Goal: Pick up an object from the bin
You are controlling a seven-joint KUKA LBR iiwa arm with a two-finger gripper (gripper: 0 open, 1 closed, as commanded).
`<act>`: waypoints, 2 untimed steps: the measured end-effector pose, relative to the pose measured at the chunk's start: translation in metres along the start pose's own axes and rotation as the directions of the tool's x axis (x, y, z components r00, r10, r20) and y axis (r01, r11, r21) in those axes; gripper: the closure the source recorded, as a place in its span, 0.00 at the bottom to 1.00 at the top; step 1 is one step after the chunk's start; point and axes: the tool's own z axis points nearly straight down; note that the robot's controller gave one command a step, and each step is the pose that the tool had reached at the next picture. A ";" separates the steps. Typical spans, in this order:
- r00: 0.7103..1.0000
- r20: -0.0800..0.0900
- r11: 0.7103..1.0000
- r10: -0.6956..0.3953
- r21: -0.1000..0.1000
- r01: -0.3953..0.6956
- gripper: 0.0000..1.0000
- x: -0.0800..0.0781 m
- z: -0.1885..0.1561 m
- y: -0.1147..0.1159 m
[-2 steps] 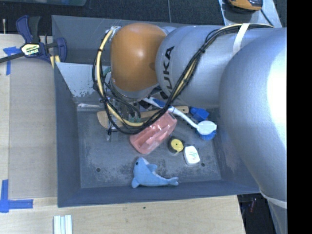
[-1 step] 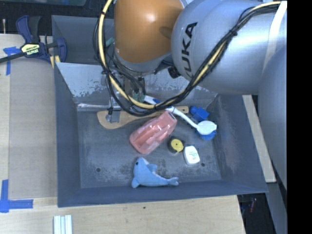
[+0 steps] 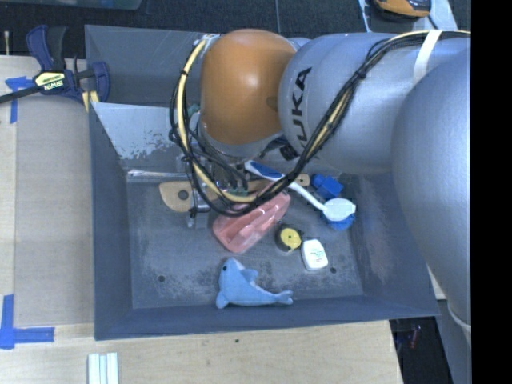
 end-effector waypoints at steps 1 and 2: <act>1.000 0.008 1.000 0.018 -0.003 -0.018 0.00 -0.009 -0.091 0.023; 0.998 0.003 0.998 -0.068 -0.001 0.068 0.00 -0.014 -0.018 -0.005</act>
Offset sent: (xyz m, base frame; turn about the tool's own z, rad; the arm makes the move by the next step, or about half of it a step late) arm 0.0224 -0.0402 -0.1083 -0.1778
